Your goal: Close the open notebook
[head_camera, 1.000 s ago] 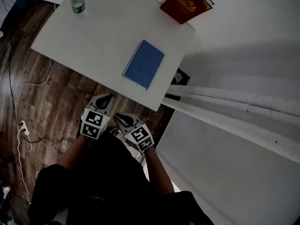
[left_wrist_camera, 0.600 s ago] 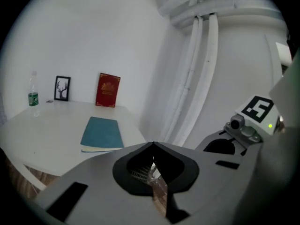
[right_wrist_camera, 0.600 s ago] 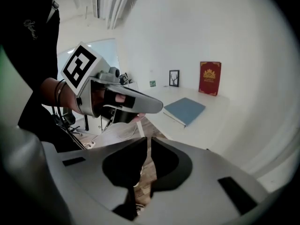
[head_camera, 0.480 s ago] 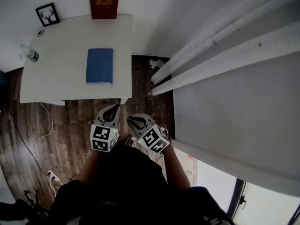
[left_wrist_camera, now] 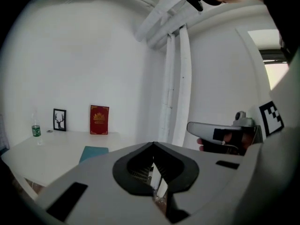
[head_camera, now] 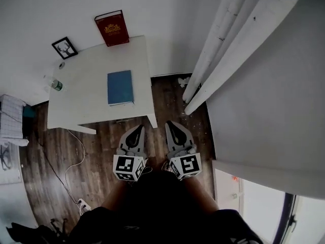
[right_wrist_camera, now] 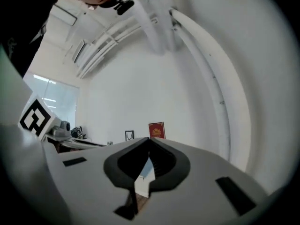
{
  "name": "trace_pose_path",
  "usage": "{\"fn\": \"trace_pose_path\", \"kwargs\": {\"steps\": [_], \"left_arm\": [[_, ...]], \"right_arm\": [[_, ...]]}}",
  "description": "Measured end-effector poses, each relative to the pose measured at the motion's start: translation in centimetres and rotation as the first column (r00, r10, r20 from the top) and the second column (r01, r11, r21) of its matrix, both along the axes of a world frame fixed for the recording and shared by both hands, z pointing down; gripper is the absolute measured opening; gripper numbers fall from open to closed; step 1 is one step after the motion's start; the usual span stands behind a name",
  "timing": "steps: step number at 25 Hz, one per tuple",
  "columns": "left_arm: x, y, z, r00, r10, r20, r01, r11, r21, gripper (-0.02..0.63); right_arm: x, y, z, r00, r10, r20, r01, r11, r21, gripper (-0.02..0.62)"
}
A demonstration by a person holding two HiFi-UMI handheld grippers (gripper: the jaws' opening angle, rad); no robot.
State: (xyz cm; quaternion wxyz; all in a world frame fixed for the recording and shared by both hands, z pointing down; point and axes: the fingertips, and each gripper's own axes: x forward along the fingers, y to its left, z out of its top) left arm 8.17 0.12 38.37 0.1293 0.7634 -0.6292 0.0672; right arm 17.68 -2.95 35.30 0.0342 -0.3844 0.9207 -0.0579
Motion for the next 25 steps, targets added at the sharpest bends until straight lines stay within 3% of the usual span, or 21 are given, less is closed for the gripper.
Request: {"fn": "trace_pose_path", "kwargs": {"steps": [11, 25], "left_arm": [[-2.0, 3.1, -0.9, 0.996, -0.088, 0.02, 0.087, 0.996, 0.019, 0.003], [-2.9, 0.9, -3.0, 1.0, -0.023, 0.002, 0.023, 0.996, 0.091, 0.003]], "right_arm": [[-4.2, 2.7, -2.3, 0.993, -0.1, -0.061, 0.105, 0.991, 0.082, 0.023], [-6.7, 2.1, -3.7, 0.985, -0.097, -0.14, 0.117, 0.983, 0.141, 0.023]]}}
